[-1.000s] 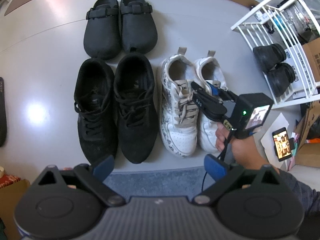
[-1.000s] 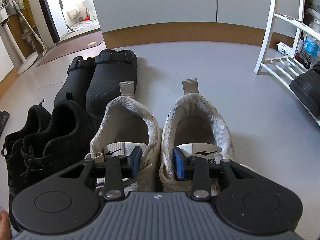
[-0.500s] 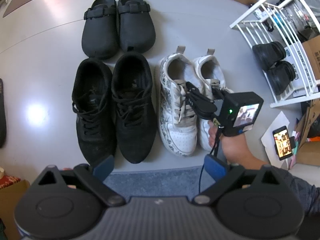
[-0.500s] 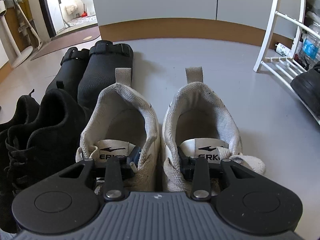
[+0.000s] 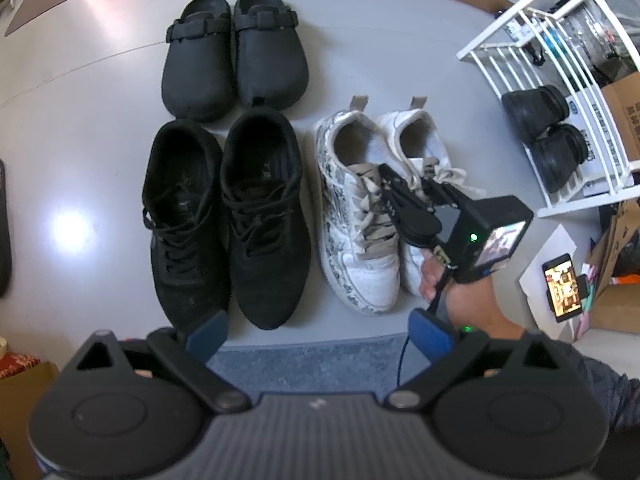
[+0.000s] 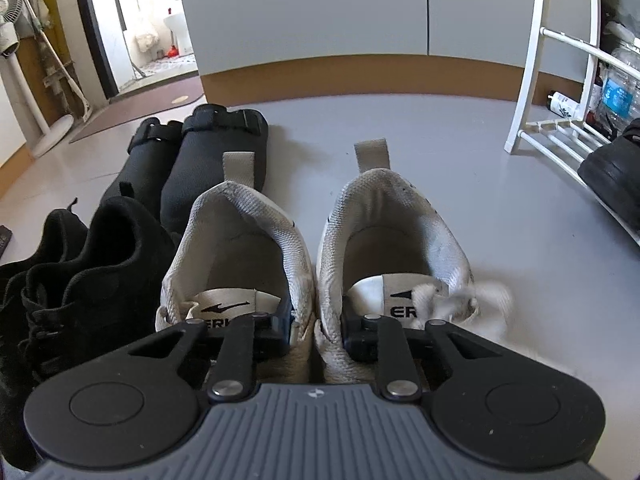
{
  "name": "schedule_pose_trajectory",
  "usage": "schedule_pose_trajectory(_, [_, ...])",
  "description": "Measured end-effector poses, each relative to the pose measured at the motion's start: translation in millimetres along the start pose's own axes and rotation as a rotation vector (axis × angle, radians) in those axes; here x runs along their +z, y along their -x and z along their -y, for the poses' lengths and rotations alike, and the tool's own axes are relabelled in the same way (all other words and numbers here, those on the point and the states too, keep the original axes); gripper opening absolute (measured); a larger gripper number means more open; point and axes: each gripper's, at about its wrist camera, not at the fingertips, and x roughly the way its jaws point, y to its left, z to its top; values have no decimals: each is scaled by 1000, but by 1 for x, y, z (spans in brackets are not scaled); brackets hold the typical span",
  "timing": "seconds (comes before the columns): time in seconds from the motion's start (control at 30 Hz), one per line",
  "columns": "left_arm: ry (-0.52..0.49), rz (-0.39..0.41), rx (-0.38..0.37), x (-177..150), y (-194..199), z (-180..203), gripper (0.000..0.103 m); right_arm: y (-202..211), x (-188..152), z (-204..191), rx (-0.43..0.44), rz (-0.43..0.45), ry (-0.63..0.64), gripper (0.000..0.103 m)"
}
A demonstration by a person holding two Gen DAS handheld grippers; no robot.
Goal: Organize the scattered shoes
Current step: 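Lift the white sneakers with the right tool and carry them to the rack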
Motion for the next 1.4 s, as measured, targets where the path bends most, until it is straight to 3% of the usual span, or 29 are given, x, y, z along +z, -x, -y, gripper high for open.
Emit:
schedule_pose_trajectory(0.27, [1, 5, 6, 2, -1, 2, 98, 18, 21, 16, -10, 83, -37, 23])
schedule_pose_trajectory(0.67, [-7, 56, 21, 1, 8, 4, 98, 38, 61, 63, -142, 227, -143, 22])
schedule_pose_trajectory(0.9, [19, 104, -26, 5, 22, 6, 98, 69, 96, 86, -236, 315, -146, 22])
schedule_pose_trajectory(1.17, [31, 146, -46, 3, 35, 9, 98, 103, 129, 105, -330, 339, -210, 22])
schedule_pose_trajectory(1.4, [-31, 173, -30, 0, 41, 23, 98, 130, 155, 121, -403, 368, -265, 22])
